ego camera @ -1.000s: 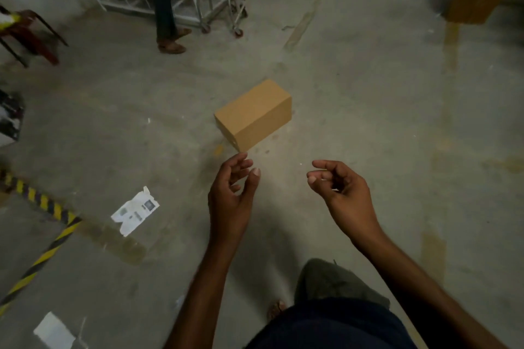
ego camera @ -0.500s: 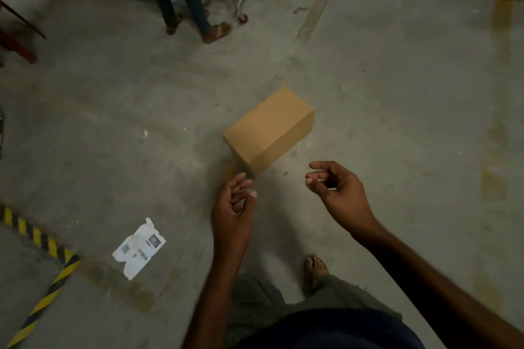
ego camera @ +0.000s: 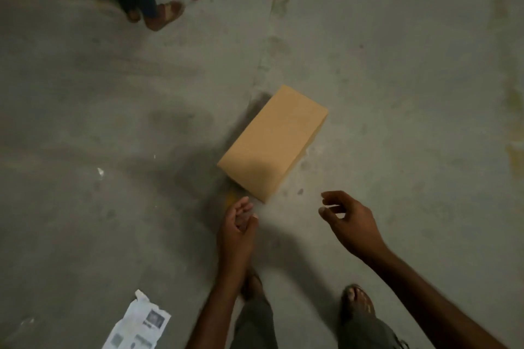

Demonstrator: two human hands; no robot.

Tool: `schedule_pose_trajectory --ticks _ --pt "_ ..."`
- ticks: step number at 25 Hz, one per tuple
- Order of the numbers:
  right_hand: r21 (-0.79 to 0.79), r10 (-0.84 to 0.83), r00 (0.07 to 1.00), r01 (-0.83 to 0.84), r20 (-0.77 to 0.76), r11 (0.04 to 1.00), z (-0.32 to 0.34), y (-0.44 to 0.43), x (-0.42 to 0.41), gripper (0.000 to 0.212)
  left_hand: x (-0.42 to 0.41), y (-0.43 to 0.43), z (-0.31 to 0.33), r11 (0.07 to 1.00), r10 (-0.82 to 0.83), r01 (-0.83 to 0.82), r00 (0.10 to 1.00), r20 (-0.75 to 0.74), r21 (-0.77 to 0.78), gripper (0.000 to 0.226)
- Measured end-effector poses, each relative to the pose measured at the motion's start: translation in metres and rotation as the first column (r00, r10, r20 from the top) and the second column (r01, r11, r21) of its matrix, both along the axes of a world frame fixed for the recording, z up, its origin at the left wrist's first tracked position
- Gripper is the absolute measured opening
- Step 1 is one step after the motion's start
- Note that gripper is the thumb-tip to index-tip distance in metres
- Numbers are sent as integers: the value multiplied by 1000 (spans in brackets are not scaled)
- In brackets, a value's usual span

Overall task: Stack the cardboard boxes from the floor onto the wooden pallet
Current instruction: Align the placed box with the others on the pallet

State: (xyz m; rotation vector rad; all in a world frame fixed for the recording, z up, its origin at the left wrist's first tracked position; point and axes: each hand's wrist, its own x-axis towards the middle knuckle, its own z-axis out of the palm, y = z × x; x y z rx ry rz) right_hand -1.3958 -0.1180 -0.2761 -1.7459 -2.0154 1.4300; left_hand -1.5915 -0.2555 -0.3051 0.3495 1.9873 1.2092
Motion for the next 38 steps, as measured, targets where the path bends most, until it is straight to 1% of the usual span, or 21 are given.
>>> schedule_pose_trajectory --ticks 4,6,7,9,12,14,16,18,20,22,24,26,28,29,31,33,35,36,38 --pt "-84 62 987 -50 149 995 -129 17 -95 38 -103 44 -130 990 -52 57 998 37 -132 39" --pt "-67 109 973 -97 202 993 -199 31 -131 43 -139 68 -195 973 -117 104 992 -51 -205 41" --pt "-46 145 962 -138 230 989 -232 39 -145 47 -153 78 -223 961 -155 125 983 -102 -248 47" --pt "-14 245 925 -251 290 968 -293 54 -169 56 -179 95 -277 955 -147 98 976 -159 -280 60" --pt "25 322 864 -359 387 933 -371 61 -178 64 -208 114 -356 956 -144 74 962 -233 -284 78" --pt "42 333 848 -383 413 923 -405 53 -173 66 -220 120 -392 958 -130 58 961 -245 -281 84" --pt "69 332 837 -399 436 915 -425 43 -163 67 -225 125 -413 946 -162 70 948 -275 -316 81" --pt "101 321 833 -405 452 909 -432 39 -154 64 -227 127 -423 939 -190 68 920 -344 -337 67" --pt "95 302 831 -387 466 917 -431 38 -145 59 -217 124 -420 946 -164 30 904 -394 -324 49" --pt "72 248 850 -316 465 946 -425 36 -133 54 -194 114 -406 961 -117 -3 901 -417 -276 34" --pt "17 166 885 -193 436 981 -418 33 -119 54 -163 102 -382 981 -79 -5 903 -422 -195 25" --pt "-55 81 937 -66 340 996 -408 34 -109 57 -133 92 -362 993 -60 22 938 -341 -112 18" --pt "-133 -28 976 58 216 989 -398 38 -107 59 -107 83 -350 994 -78 61 978 -193 -89 15" --pt "-174 -101 980 131 169 976 -394 40 -107 57 -94 79 -346 992 -105 95 987 -119 -87 14" --pt "-228 -249 958 276 141 934 -390 46 -103 55 -72 76 -337 981 -166 163 986 -24 -105 13" --pt "-271 -379 911 410 161 871 -389 50 -92 58 -65 80 -335 976 -167 167 986 14 -137 12" --pt "-315 -483 860 511 166 800 -396 51 -75 59 -75 94 -348 973 -127 112 990 -67 -200 17" --pt "-334 -523 837 545 159 769 -400 51 -66 61 -84 104 -359 964 -139 108 983 -116 -243 26" --pt "-368 -605 786 603 124 708 -404 53 -55 64 -107 132 -383 921 -229 149 955 -191 -361 50"
